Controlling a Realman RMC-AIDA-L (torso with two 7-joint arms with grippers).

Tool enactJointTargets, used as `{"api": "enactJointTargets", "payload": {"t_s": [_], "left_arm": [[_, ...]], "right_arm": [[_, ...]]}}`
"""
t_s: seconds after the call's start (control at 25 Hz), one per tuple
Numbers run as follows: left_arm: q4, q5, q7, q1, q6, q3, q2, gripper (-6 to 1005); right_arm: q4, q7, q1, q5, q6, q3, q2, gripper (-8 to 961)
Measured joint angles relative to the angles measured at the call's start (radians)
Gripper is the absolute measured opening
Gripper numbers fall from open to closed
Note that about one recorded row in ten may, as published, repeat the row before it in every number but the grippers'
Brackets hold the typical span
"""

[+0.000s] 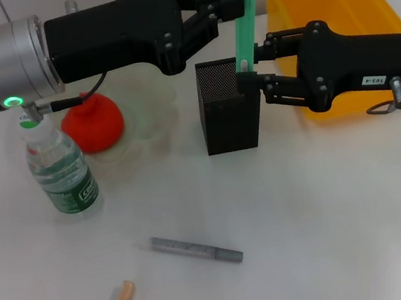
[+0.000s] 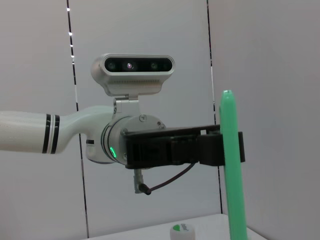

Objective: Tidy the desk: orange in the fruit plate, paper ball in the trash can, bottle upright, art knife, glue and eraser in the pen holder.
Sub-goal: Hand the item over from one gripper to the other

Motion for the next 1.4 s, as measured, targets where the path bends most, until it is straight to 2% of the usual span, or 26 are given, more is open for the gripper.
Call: {"api": "enactJointTargets", "payload": {"t_s": [0.04,0.12,0.52,0.8,1.4], "left_arm": [[0.0,0.0,0.004,0.0,0.0,0.0,0.0,84],[0.0,0.0,0.008,0.0,0.0,0.0,0.0,84],[0.0,-0.002,0.011,0.0,0.0,0.0,0.0,83],[0.0,-0.003,0.011,0.0,0.0,0.0,0.0,83],[0.0,-0.014,0.032,0.012,0.0,0.002,0.0,41]], "right_arm": [[0.0,0.0,0.0,0.0,0.001,0.0,0.0,538],[0.0,0.0,0.001,0.0,0.011,0.0,0.0,424],[0.001,0.0,0.002,0.007,0.032,-0.015,0.0,208],[0.003,0.0,0.002,0.024,0.036,-0.025,0.0,156],[-0.002,0.0,-0.003,0.037,0.039,-0.062,0.001,157]]}}
